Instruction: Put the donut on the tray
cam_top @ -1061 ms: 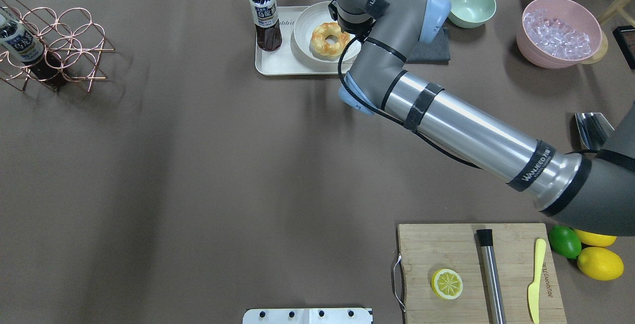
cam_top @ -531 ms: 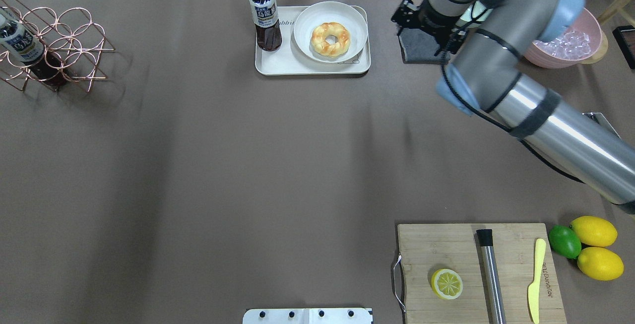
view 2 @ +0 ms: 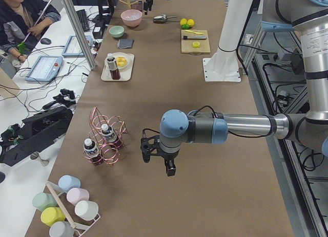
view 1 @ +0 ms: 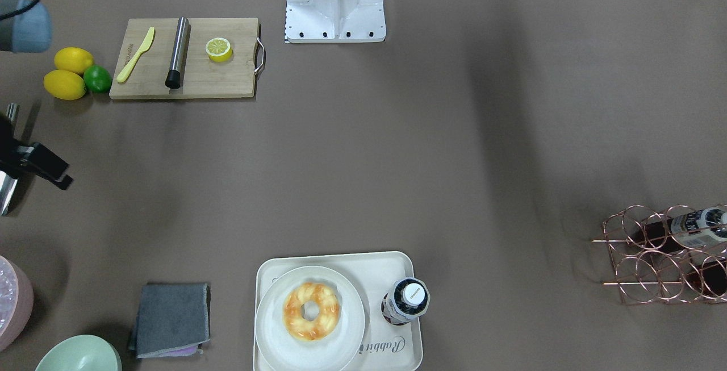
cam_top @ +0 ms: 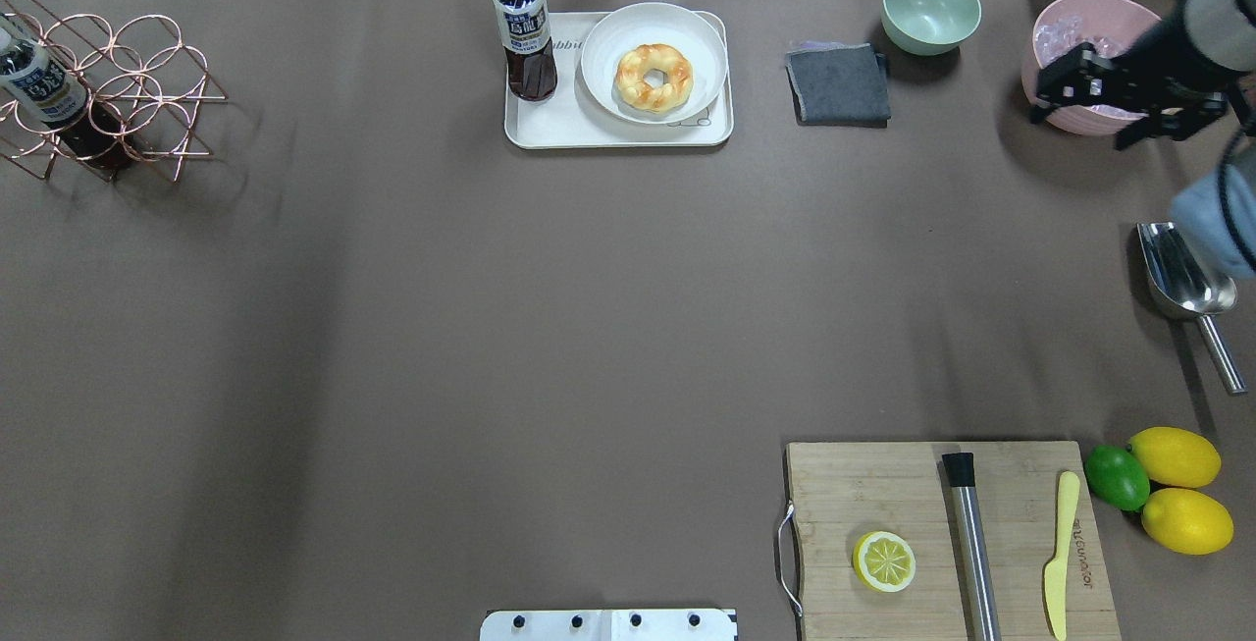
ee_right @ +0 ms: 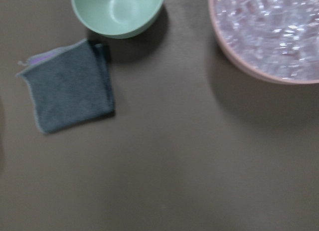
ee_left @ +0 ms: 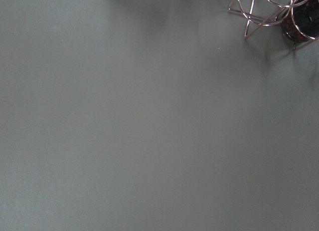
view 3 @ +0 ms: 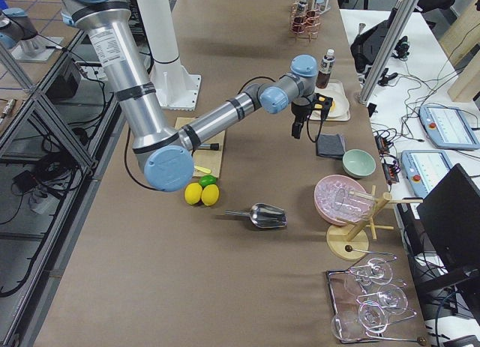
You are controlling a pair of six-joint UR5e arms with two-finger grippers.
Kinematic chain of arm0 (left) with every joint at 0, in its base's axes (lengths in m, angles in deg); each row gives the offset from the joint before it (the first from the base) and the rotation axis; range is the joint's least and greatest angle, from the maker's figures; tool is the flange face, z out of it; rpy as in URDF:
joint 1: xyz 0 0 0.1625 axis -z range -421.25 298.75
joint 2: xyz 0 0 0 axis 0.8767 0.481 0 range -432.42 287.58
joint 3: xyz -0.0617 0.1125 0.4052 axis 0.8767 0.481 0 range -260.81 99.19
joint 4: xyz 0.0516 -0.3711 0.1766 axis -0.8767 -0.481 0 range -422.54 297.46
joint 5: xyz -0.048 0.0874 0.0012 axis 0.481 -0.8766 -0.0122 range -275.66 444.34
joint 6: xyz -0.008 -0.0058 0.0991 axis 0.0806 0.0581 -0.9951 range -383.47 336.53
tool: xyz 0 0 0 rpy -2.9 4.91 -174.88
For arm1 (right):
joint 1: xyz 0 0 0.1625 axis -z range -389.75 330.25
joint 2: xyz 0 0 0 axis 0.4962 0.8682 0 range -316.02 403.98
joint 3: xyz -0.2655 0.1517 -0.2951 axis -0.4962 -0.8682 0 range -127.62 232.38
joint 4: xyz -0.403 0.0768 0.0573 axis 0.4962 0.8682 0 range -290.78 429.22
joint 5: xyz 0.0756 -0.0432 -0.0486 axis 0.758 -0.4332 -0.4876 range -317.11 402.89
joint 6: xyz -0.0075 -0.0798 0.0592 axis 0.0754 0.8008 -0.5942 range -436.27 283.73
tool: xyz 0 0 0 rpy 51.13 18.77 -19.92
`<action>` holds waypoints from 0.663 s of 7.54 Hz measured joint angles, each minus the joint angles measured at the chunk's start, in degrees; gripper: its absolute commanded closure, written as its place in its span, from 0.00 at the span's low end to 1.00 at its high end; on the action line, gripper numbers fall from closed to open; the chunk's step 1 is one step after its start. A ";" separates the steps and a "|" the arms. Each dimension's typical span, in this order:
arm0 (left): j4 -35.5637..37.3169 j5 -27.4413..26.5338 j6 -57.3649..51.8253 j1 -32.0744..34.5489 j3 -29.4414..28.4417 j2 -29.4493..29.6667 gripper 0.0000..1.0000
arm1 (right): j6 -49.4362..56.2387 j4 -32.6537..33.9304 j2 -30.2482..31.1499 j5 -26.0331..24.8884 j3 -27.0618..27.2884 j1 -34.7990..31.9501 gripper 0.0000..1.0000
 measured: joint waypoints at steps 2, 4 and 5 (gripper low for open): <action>0.04 0.00 0.02 -0.01 0.01 -0.01 0.01 | 16.47 0.03 10.80 2.37 2.73 -6.72 0.00; 0.05 0.00 0.03 -0.02 0.02 -0.04 0.01 | 32.71 0.66 17.66 2.70 2.28 -12.29 0.00; 0.05 0.00 0.03 -0.07 0.02 -0.02 0.01 | 40.84 2.42 19.64 2.39 1.91 -15.09 0.00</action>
